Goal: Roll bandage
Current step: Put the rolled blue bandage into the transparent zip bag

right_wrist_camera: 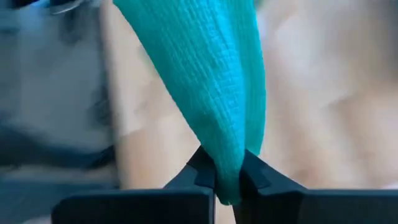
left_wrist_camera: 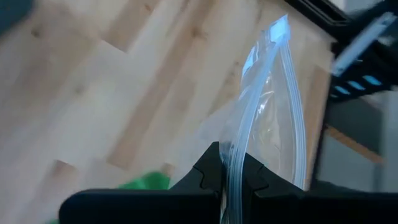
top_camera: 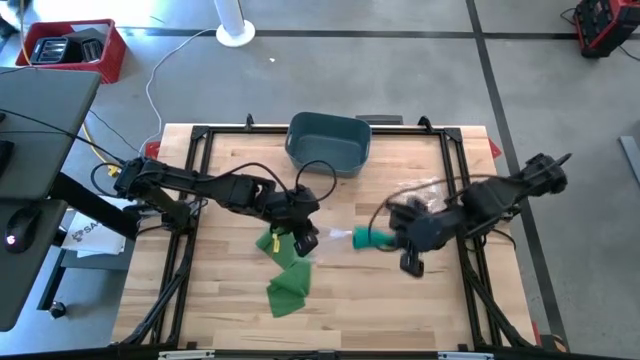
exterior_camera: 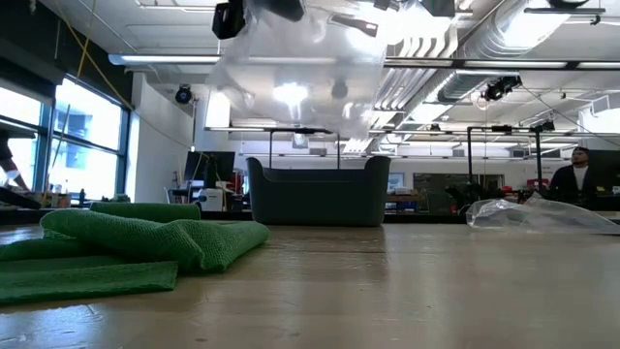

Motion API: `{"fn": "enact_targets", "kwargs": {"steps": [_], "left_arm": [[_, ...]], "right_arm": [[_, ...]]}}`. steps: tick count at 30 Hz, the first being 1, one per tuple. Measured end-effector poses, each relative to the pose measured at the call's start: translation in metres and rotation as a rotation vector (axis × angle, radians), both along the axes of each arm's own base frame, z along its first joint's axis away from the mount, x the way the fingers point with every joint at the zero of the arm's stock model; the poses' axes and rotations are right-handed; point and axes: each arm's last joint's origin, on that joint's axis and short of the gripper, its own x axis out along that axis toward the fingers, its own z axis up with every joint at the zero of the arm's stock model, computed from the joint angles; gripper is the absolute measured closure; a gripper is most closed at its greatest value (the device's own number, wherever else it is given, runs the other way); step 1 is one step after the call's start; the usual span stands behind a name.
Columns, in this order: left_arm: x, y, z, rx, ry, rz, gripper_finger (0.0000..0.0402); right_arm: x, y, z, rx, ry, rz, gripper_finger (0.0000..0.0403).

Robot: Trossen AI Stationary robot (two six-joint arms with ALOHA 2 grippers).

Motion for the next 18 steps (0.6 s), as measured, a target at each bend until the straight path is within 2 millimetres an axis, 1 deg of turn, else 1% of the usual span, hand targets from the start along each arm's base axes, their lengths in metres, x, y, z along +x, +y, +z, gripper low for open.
{"fn": "enact_targets", "kwargs": {"steps": [2,3,4,6,9,13,16,18], "left_arm": [[0.001,0.004,0.0,-0.064,0.002,-0.022,0.0401],[0.002,0.006,0.001,-0.098,0.0,-0.032,0.0401],[0.003,0.008,0.001,-0.13,-0.002,-0.043,0.0401],[0.006,0.012,0.003,-0.189,-0.023,-0.072,0.0401],[0.009,0.017,0.007,-0.279,-0.056,-0.103,0.0401],[0.011,0.024,0.009,-0.346,-0.07,-0.1,0.0401],[0.012,0.027,0.008,-0.36,-0.06,-0.075,0.0401],[0.012,0.028,0.008,-0.365,-0.056,-0.067,0.0401]], "right_arm": [[0.003,-0.004,0.018,-0.194,-0.045,0.014,0.0393],[0.007,-0.004,0.024,-0.299,-0.06,0.049,0.039],[0.012,-0.003,0.028,-0.406,-0.07,0.097,0.0388],[0.025,-0.002,0.027,-0.614,-0.048,0.22,0.0385],[0.05,0.004,0.015,-0.861,0.028,0.346,0.0384],[0.081,0.008,-0.005,-1.142,0.159,0.432,0.0383],[0.095,0.011,-0.019,-1.308,0.256,0.495,0.0383],[0.1,0.013,-0.026,-1.348,0.301,0.547,0.0383]]}}
